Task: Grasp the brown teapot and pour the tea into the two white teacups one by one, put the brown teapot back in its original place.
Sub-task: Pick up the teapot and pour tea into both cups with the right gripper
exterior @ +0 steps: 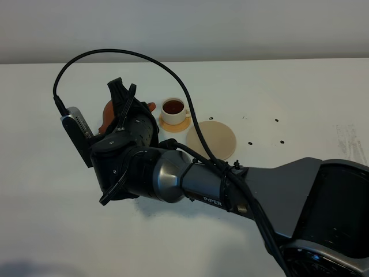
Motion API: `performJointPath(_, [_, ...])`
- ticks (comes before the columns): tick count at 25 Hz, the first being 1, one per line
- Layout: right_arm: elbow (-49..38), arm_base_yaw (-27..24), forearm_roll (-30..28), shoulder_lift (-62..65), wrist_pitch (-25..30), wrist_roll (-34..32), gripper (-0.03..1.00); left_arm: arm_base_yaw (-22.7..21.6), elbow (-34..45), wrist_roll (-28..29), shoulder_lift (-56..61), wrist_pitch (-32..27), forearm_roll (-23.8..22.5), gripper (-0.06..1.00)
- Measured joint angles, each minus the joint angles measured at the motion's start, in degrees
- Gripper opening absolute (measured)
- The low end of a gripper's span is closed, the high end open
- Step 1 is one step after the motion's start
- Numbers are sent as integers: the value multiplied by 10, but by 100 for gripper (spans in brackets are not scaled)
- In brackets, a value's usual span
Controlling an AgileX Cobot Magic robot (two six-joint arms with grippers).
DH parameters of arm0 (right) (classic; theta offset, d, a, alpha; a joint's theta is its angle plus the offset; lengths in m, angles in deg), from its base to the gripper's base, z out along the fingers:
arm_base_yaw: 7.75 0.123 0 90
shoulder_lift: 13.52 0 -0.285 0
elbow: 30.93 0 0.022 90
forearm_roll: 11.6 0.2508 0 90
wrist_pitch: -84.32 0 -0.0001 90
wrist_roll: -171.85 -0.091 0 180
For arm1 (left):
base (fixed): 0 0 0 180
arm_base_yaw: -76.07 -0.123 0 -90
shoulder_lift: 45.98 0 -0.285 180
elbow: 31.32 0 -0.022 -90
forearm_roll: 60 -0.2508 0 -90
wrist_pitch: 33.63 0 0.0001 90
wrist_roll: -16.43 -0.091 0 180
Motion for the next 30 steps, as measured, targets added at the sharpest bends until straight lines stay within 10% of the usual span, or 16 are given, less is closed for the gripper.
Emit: performJointPath(30, [0, -1, -40, 0, -2, 28, 9, 0, 0, 0, 0, 0, 0, 50])
